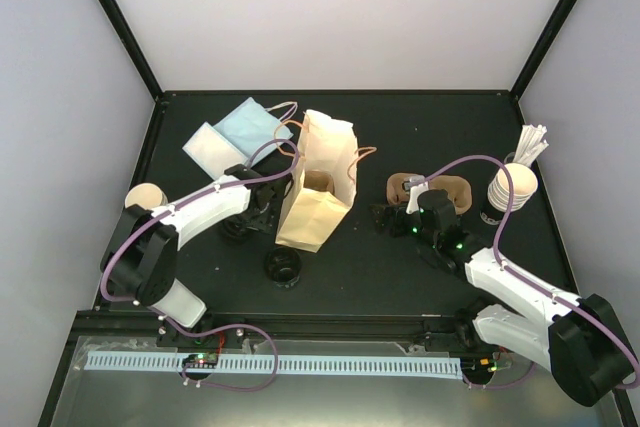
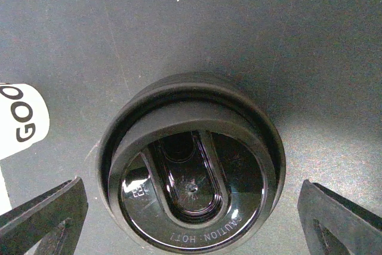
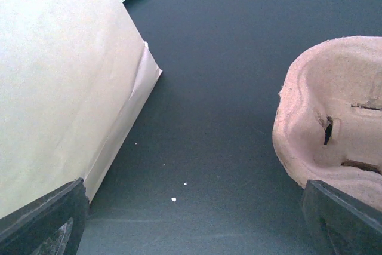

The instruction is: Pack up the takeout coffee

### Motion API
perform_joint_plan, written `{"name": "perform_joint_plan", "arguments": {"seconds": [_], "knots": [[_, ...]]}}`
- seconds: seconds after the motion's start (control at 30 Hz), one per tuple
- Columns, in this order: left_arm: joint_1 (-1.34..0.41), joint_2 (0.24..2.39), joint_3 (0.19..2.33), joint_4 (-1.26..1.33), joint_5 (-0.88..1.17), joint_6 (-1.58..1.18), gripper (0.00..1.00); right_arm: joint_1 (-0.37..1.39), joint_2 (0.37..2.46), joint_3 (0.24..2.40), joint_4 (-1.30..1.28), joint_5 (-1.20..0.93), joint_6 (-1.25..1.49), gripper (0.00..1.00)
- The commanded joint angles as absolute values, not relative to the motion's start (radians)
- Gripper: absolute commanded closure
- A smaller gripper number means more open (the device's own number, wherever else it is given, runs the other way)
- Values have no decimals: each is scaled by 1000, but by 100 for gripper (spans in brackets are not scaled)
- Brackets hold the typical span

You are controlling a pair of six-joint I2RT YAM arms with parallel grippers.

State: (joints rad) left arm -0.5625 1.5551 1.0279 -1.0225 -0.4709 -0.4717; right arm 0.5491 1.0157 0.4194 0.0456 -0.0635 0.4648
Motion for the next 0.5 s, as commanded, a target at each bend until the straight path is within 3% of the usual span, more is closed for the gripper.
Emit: {"name": "perform_joint_plan", "arguments": {"seconds": [0.0,0.47], "knots": [[-568,1567,1048,-1029,-485,-462,1,548,1017,434,74,-69,450,0],[-545,1588,1050,-1032,-492,-466,12,548,1014,434,73,-68,450,0]]}}
